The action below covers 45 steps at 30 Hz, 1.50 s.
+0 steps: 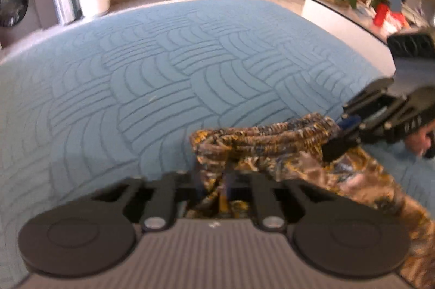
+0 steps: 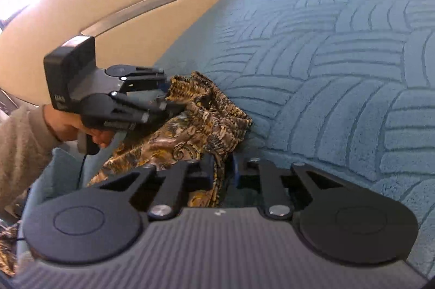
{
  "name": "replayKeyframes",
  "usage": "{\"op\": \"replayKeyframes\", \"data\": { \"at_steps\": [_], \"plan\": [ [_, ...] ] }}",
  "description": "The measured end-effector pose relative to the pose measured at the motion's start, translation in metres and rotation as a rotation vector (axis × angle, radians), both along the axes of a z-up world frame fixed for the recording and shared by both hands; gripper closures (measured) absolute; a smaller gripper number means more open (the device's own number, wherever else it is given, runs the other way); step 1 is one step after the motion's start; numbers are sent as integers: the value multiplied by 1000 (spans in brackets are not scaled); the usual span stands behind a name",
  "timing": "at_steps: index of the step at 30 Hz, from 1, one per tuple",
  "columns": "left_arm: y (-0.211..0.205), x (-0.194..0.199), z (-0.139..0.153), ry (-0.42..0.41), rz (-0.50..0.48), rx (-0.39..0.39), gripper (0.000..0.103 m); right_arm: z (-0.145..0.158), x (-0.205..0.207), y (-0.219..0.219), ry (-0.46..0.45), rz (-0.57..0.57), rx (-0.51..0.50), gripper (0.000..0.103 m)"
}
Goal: Fold clothes
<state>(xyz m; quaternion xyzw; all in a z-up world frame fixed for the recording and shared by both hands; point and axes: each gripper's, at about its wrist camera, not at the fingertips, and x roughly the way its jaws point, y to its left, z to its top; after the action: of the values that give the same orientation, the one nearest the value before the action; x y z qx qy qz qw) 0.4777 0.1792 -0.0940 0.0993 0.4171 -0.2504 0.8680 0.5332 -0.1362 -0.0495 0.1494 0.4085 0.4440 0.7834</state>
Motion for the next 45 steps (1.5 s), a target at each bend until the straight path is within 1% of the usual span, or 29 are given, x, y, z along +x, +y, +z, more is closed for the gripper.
{"op": "replayKeyframes", "data": {
  "at_steps": [2, 4, 5, 7, 8, 9, 10, 11, 13, 15, 17, 20, 22, 24, 25, 27, 31, 32, 33, 34, 35, 36, 37, 38, 40, 42, 45],
  "plan": [
    [2, -11, 11, -17, -19, 27, 95, 7, -9, -1, -41, -3, -5, 90],
    [8, -25, 28, -49, -26, 15, 95, 27, -26, -1, -133, 8, 1, 90],
    [11, -33, 37, -70, -30, 6, 95, 32, -31, -1, -158, 11, 3, 90],
    [17, -50, 54, -105, -43, -10, 95, 57, -54, 1, -269, 21, -13, 90],
    [20, -61, 64, -120, -57, -9, 95, 63, -60, 3, -296, 28, -17, 90],
    [21, -67, 69, -129, -66, -8, 95, 76, -74, 5, -353, 46, -35, 90],
    [22, -77, 77, -141, -82, -3, 95, 86, -89, 8, -401, 70, -53, 90],
    [25, -95, 88, -157, -110, 6, 95, 95, -103, 11, -447, 95, -71, 90],
    [29, -123, 101, -169, -155, 20, 95, 112, -133, 17, -533, 151, -106, 90],
    [32, -148, 107, -162, -199, 40, 95, 127, -166, 23, -614, 216, -141, 90],
    [36, -181, 112, -147, -254, 75, 94, 137, -195, 28, -671, 273, -163, 90],
    [40, -222, 110, -115, -303, 107, 94, 146, -256, 42, -778, 405, -216, 90],
    [42, -254, 104, -87, -335, 131, 92, 149, -278, 49, -804, 453, -233, 90],
    [43, -275, 97, -66, -357, 150, 91, 147, -302, 57, -831, 507, -255, 90],
    [42, -289, 91, -40, -377, 163, 91, 145, -312, 61, -843, 533, -267, 90],
    [43, -308, 80, -1, -404, 188, 87, 140, -338, 69, -871, 586, -290, 90],
    [43, -337, 53, 92, -424, 263, 80, 129, -374, 76, -875, 661, -311, 90],
    [41, -340, 48, 121, -426, 279, 75, 127, -380, 77, -868, 671, -311, 90],
    [39, -343, 42, 152, -431, 299, 67, 121, -388, 80, -871, 690, -323, 90],
    [37, -347, 35, 185, -433, 331, 61, 115, -395, 83, -878, 707, -343, 90],
    [36, -348, 31, 203, -430, 356, 45, 112, -397, 84, -876, 715, -352, 90],
    [37, -348, 28, 215, -423, 383, 33, 106, -402, 87, -868, 733, -371, 90],
    [38, -351, 26, 222, -411, 410, 30, 101, -407, 88, -871, 740, -393, 89],
    [39, -353, 26, 220, -401, 420, 29, 95, -413, 90, -877, 744, -416, 88],
    [41, -353, 31, 210, -360, 424, 26, 87, -417, 94, -855, 745, -467, 83],
    [42, -355, 38, 196, -333, 414, 23, 77, -421, 99, -843, 741, -517, 78],
    [40, -360, 54, 159, -291, 382, 21, 75, -429, 95, -849, 729, -545, 75]
  ]
}}
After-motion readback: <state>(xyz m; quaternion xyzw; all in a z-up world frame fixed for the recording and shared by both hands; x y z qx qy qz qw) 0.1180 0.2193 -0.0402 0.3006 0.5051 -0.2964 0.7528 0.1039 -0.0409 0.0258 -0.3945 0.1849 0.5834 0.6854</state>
